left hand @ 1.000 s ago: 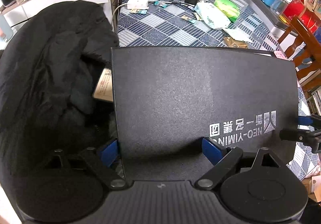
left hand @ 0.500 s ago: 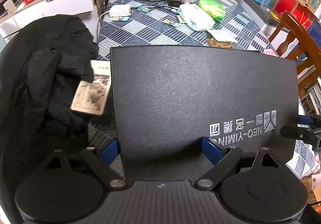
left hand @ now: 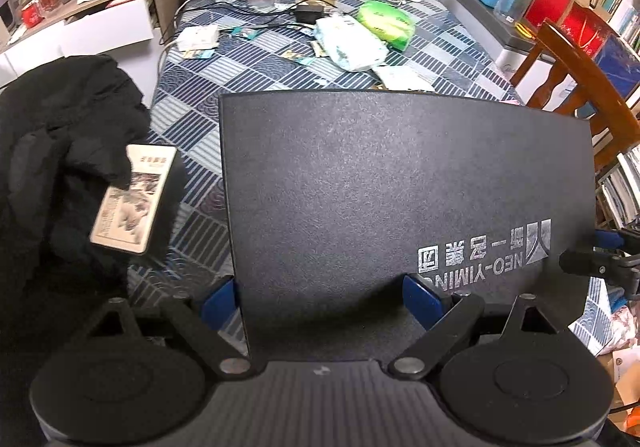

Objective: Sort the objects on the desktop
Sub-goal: 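Press the lid down over the box rim with both grippers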

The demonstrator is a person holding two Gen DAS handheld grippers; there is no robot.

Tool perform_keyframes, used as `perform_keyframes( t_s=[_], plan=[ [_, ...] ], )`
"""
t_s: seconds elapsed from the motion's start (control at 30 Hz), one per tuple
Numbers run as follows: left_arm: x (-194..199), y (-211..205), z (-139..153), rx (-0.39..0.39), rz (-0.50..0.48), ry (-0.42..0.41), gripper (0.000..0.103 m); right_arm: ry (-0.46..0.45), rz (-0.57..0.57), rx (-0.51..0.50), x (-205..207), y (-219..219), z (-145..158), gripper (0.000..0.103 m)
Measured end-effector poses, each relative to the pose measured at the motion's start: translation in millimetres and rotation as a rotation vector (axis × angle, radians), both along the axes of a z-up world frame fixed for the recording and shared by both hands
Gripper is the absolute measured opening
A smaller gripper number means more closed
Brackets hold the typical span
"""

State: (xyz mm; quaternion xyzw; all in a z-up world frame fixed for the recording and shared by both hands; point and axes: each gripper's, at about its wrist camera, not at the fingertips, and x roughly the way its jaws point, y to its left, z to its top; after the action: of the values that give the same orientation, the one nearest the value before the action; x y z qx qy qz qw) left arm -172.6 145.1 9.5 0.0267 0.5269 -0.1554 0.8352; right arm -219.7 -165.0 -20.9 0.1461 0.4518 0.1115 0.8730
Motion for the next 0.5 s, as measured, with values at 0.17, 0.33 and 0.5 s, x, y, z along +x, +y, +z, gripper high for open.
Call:
perform_keyframes(
  t_s=[0.17,0.33,0.5],
  plan=[
    [2,-18,-1,-0.013,-0.010,-0.006,0.103,-0.018,-0.014,-0.013,2,-18,6,0.102],
    [8,-32,0,-0.026,-0.021,-0.030,0.103,-0.035,-0.023,-0.015,3,-34,9,0.102],
    [18,-43,-5,-0.042,-0.021,-0.038,0.103,-0.047,-0.025,-0.024,11,-47,5,0.102]
  ],
)
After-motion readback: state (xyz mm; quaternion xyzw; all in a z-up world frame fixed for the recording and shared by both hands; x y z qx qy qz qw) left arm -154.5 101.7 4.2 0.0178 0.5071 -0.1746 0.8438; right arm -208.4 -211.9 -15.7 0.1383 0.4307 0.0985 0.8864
